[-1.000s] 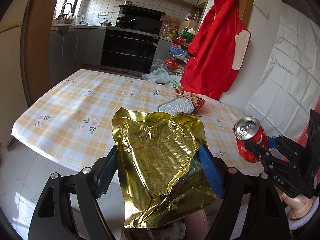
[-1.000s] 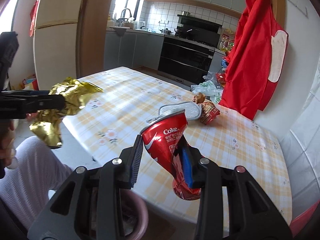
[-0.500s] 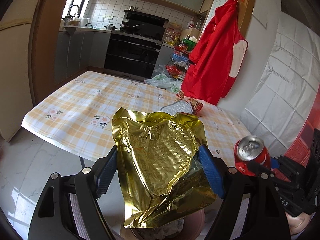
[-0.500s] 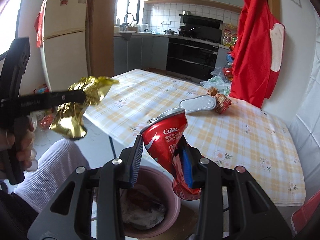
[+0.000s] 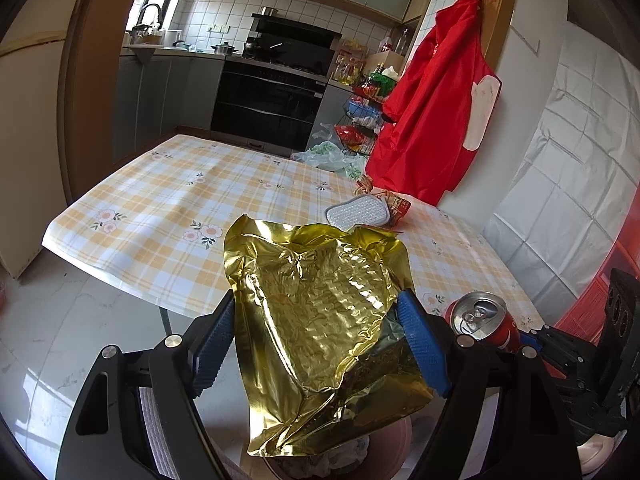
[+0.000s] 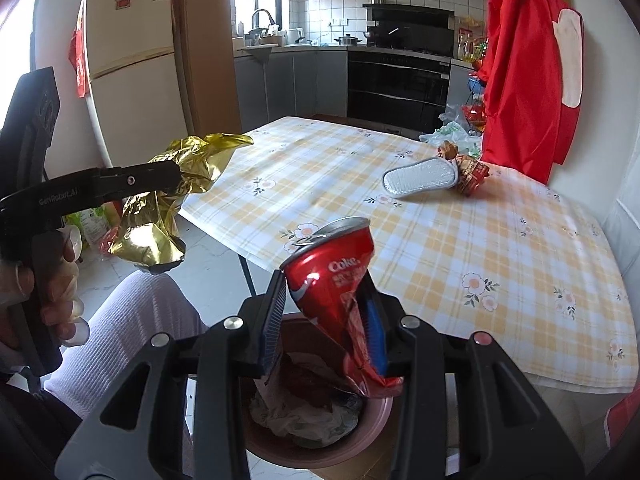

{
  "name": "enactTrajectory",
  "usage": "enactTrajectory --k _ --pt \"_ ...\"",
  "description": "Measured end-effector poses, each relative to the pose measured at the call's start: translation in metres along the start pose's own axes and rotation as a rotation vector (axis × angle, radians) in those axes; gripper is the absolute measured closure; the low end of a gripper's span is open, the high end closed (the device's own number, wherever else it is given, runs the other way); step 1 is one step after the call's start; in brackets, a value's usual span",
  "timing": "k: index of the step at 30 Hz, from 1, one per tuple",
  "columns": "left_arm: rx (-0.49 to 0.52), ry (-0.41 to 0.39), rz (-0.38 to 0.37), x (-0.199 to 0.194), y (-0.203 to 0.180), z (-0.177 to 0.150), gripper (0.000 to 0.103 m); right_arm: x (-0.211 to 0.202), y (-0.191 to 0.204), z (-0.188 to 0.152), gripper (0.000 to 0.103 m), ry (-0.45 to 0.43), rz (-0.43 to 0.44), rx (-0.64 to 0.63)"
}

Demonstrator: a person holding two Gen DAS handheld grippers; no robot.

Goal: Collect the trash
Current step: 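Carry foil and can over the bin and open both tools to drop them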

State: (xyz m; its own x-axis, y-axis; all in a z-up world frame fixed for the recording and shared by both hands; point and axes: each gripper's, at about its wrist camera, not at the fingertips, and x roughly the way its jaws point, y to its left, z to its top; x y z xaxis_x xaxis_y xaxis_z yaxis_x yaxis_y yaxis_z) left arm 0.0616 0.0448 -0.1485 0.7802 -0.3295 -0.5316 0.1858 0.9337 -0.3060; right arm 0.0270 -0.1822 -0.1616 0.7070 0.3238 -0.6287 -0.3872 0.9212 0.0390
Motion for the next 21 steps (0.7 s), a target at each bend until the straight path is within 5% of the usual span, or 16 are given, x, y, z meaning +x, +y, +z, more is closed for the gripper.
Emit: enactTrajectory --k 12,18,21 --pt "0.005 -0.001 -0.002 0.001 0.000 0.000 0.026 -0.003 0.000 0.003 0.044 -0.011 -0.009 0.001" --pt "0.007 0.002 -0.005 0.001 -0.001 0.001 0.026 -0.008 -0.004 0.006 0.013 -0.041 -0.066 0.006" --pt "0.005 0.006 -0.006 0.001 -0.001 0.000 0.026 -0.013 -0.009 0.008 0.007 -0.068 -0.107 0.026"
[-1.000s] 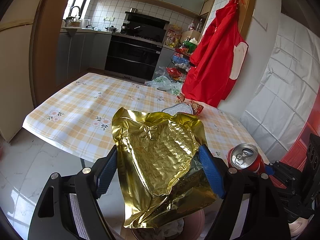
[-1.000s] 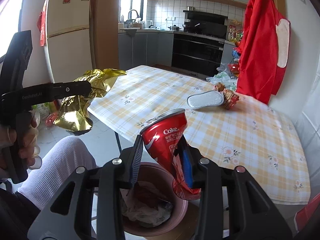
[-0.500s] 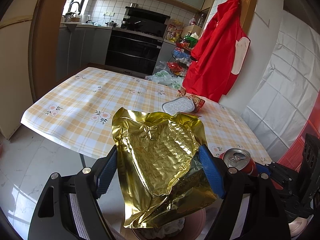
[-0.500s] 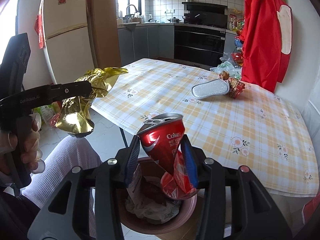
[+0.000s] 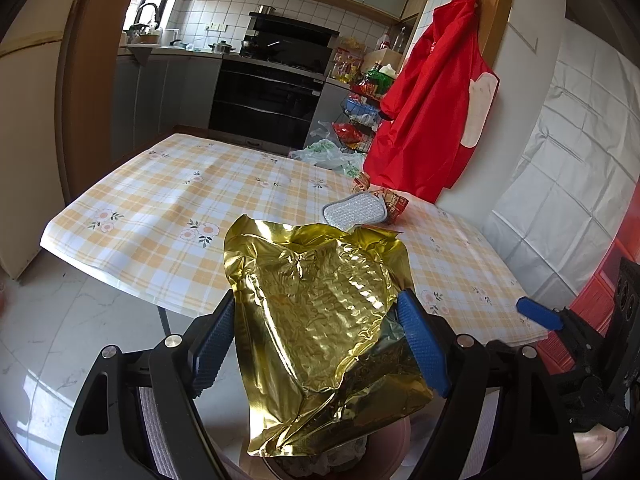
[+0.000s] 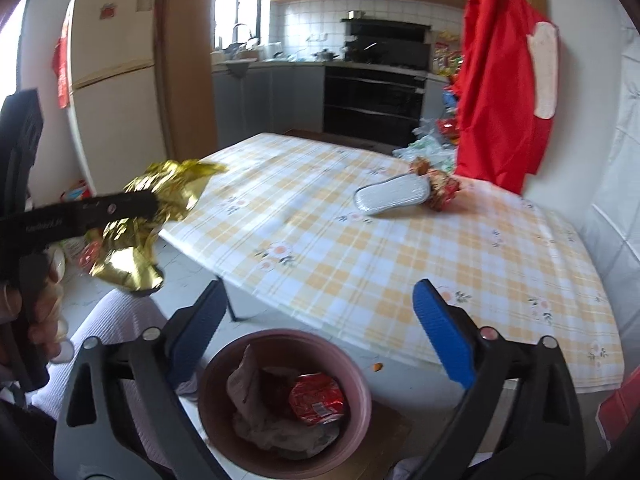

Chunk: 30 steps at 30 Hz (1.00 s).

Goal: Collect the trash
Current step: 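Carry foil and can over the bin and open both tools to drop them, then reach the left tool to the silver mesh insole and grasp it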

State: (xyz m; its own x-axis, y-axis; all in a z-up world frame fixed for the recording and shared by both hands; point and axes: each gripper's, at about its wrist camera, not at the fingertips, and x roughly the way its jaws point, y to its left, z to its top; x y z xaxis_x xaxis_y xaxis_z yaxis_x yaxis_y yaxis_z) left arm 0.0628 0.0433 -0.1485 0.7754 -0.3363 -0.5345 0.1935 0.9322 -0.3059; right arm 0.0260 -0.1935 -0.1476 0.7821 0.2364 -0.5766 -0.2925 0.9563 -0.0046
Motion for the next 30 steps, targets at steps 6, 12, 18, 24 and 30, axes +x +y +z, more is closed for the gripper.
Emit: enactTrajectory --k 6,12,18,24,30 --pt "0.010 0.016 -0.013 0.003 -0.004 -0.003 0.026 -0.009 -0.024 0.000 0.006 -0.037 -0.088 0.070" --pt "0.037 0.054 -0.042 0.012 -0.016 -0.012 0.026 -0.012 -0.050 -0.006 0.006 -0.045 -0.117 0.155" --pt "0.053 0.120 -0.120 0.026 -0.031 -0.022 0.022 -0.013 -0.059 -0.011 0.006 -0.041 -0.125 0.179" --pt "0.056 0.123 -0.079 0.028 -0.027 -0.023 0.010 -0.010 -0.061 -0.016 0.006 -0.028 -0.126 0.196" --pt "0.017 0.114 -0.033 0.028 -0.013 -0.019 0.009 -0.006 -0.061 -0.017 0.006 -0.017 -0.124 0.196"
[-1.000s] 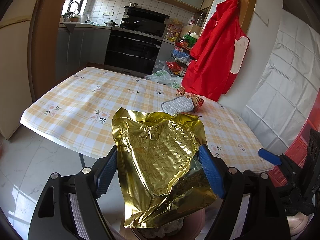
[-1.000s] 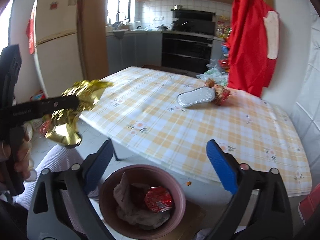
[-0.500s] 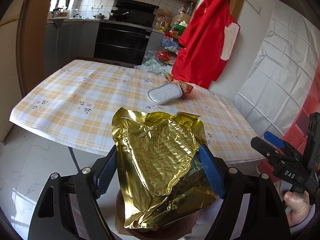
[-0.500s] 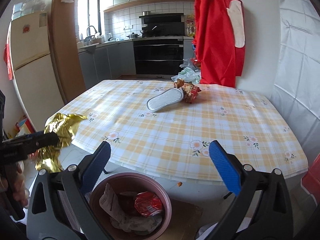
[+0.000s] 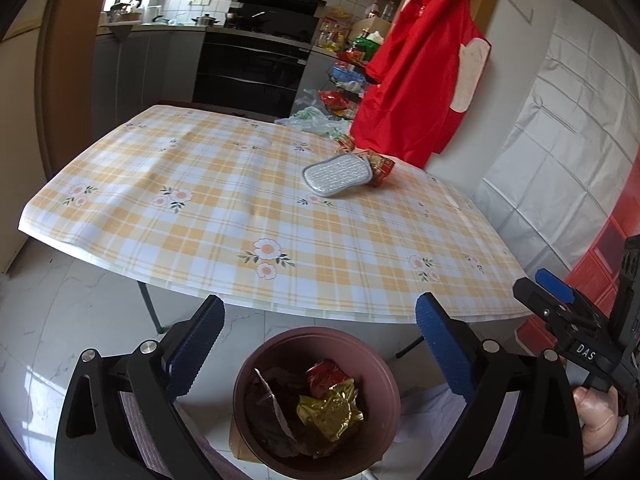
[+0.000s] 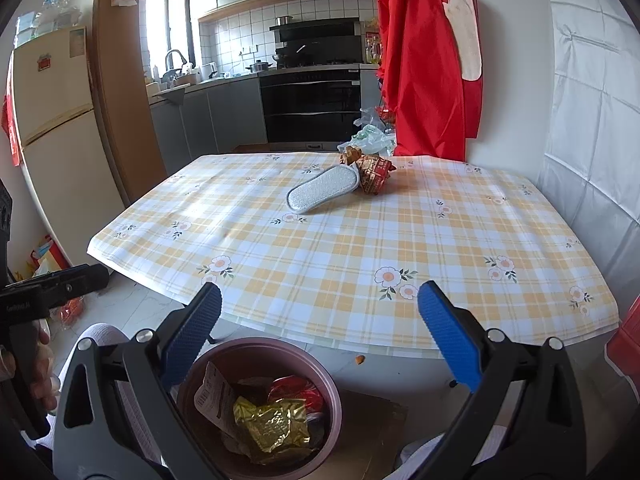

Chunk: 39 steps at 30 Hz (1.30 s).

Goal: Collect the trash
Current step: 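Reach the left tool to the silver mesh insole and grasp it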

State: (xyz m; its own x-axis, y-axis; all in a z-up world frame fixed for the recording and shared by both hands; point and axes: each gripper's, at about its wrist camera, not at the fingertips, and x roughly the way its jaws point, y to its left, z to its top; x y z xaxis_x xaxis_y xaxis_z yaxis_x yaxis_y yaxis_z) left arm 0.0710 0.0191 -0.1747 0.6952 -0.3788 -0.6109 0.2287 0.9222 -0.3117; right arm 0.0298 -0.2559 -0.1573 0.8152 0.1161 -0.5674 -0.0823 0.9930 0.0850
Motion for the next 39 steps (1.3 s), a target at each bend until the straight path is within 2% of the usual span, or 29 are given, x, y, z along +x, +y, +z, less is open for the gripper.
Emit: enactTrajectory --k 7,14,21,25,29,32,39 --pt "-0.017 0.006 0.029 0.006 0.009 0.002 0.009 0.010 -0.005 -0.004 0.006 0.024 -0.009 0.009" --pt "0.007 0.017 0.048 0.021 0.008 0.010 0.009 0.024 -0.021 -0.008 0.006 0.049 -0.024 0.035" --pt "0.104 0.020 0.072 0.044 -0.003 0.023 0.009 0.042 -0.043 -0.010 0.006 0.071 -0.036 0.081" --pt "0.176 -0.010 0.098 0.065 -0.009 0.038 0.009 0.054 -0.058 -0.004 0.006 0.077 -0.047 0.099" --pt "0.225 -0.003 0.111 0.096 -0.014 0.059 0.009 0.067 -0.074 0.004 0.006 0.075 -0.058 0.110" --pt "0.309 0.010 0.122 0.129 -0.027 0.072 0.009 0.078 -0.085 0.011 0.006 0.071 -0.066 0.112" --pt "0.460 0.066 0.135 0.230 -0.062 0.100 0.009 0.118 -0.121 0.027 0.006 0.079 -0.081 0.152"
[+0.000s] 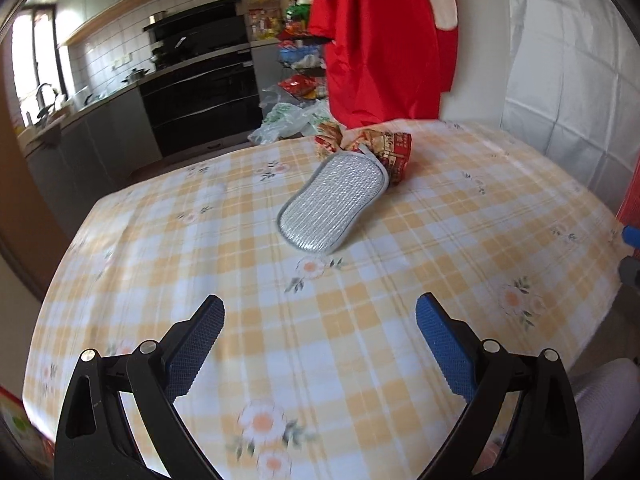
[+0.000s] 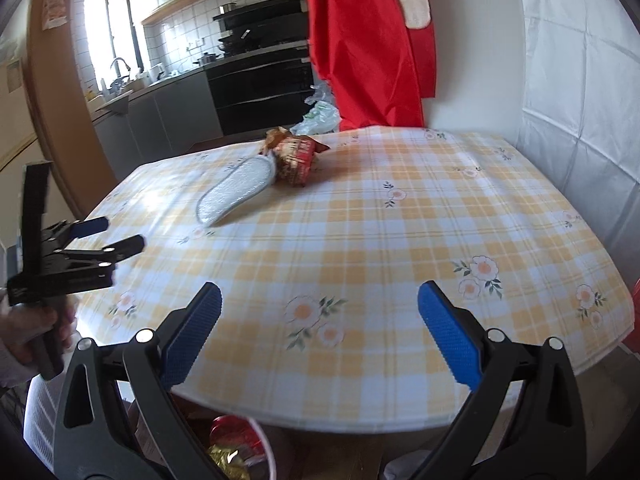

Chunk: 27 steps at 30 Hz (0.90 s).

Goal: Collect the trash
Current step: 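Reach the left tool to the silver mesh insole and grasp it, then grasp the brown-and-red snack bag with the right tool while the left tool holds the insole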

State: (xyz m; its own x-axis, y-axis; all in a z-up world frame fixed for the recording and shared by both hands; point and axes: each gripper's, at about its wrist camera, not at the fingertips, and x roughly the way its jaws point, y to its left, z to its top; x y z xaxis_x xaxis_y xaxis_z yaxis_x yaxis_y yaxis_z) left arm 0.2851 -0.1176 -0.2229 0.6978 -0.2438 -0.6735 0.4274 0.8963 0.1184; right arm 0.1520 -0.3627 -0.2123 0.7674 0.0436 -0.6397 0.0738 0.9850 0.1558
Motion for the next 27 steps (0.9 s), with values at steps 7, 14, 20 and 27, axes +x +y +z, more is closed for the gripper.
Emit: enactTrajectory --k 7,14,20,27 --pt "0.199 0.074 0.115 0.100 -0.030 0.033 0.014 0.046 -0.021 0.018 0.006 0.064 -0.016 0.011" --pt "0.350 0.093 0.222 0.159 -0.042 0.047 0.027 0.077 -0.031 0.042 0.006 0.078 -0.019 -0.008" --pt "0.236 0.050 0.147 0.150 -0.008 0.059 0.089 0.108 -0.025 0.066 0.006 0.119 -0.010 -0.049" --pt "-0.106 -0.002 -0.009 0.095 0.083 0.063 0.096 0.148 -0.005 0.109 0.006 0.107 0.037 -0.120"
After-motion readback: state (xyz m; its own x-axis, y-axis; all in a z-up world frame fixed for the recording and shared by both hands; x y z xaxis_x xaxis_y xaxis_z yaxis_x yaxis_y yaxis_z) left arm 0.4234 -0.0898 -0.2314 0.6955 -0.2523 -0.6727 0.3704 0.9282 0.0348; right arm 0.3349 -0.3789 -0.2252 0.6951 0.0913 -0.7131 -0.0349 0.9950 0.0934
